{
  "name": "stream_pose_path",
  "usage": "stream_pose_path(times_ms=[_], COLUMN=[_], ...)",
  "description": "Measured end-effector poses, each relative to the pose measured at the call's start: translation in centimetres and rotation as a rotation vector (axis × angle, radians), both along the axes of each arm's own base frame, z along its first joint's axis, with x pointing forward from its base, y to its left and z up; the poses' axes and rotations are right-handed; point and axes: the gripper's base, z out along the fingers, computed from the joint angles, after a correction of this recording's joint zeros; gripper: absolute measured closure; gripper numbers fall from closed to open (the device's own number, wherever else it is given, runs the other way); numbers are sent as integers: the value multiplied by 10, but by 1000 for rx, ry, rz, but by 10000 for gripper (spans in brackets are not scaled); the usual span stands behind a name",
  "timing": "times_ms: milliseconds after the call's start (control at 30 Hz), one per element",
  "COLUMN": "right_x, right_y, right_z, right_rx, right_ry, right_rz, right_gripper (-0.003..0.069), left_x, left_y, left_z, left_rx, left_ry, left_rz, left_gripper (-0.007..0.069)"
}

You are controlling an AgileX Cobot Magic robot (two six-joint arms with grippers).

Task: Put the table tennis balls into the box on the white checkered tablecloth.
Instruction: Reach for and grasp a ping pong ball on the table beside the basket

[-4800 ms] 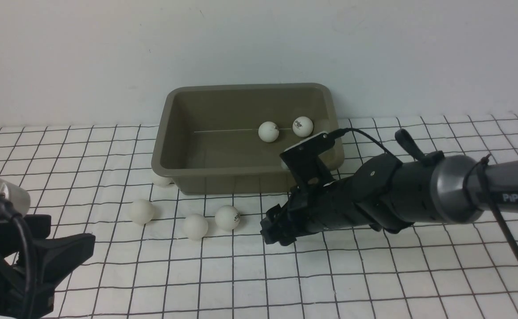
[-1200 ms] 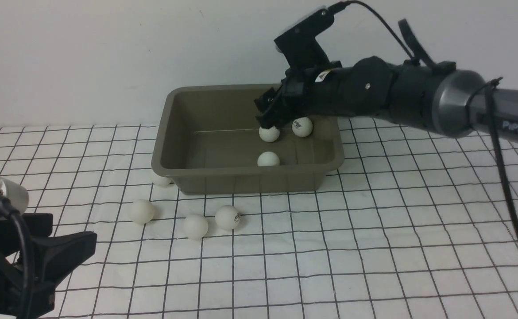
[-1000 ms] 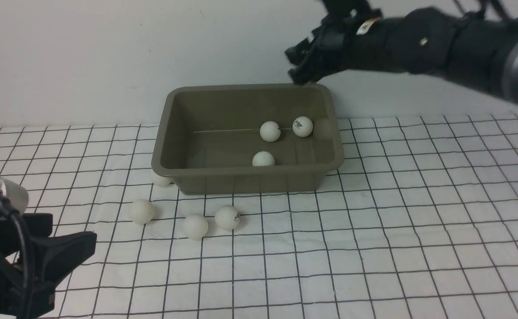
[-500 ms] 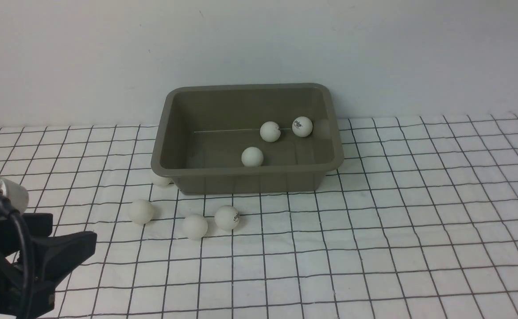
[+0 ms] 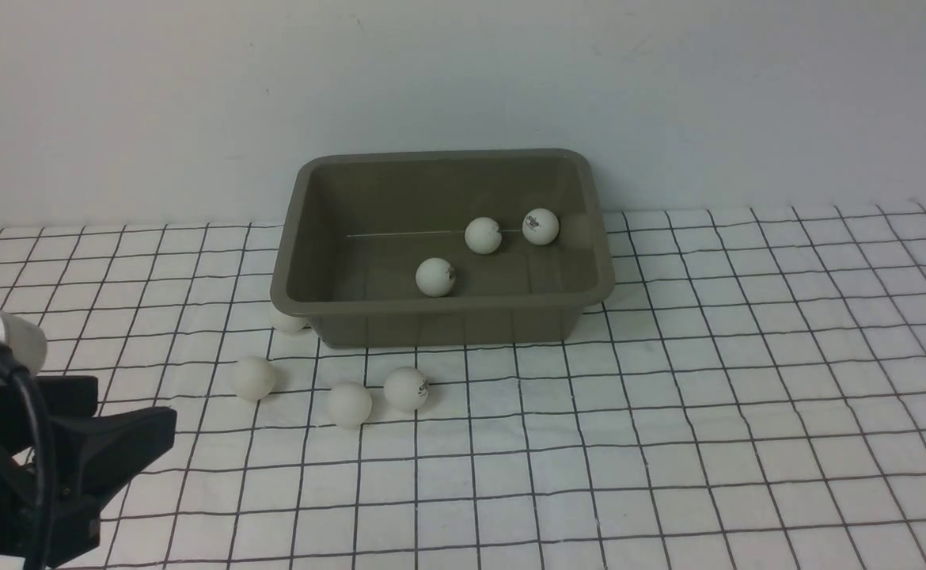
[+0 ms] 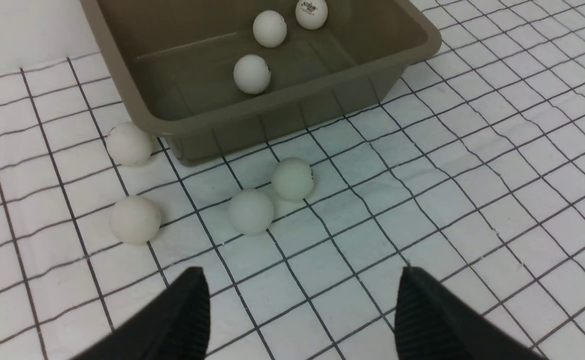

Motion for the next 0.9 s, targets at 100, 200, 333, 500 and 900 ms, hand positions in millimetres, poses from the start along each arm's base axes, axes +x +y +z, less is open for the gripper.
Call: stream_pose_path(times_ms=[100, 200, 333, 500, 900], right_x=[-13, -16, -16, -26, -74], right_y=[14, 26, 43, 62, 63], right_z=[3, -1, -17, -46, -104], right_rx=[18, -2, -10, -103, -144], right_ry=[15, 30, 76, 101, 156], right_rz=[118, 208, 298, 334, 315], right_gripper=[267, 267, 267, 267, 267], left_x=[1, 1, 1, 1, 0], left_y=[-1, -2, -2, -3, -3], left_z=[2, 3, 4, 4, 4], left_rx=[4, 4, -2, -8, -2], left_ry=[-27, -42, -51, -52, -55], left_rz=[-14, -26, -32, -39, -43], left_gripper=[174, 174, 174, 174, 174])
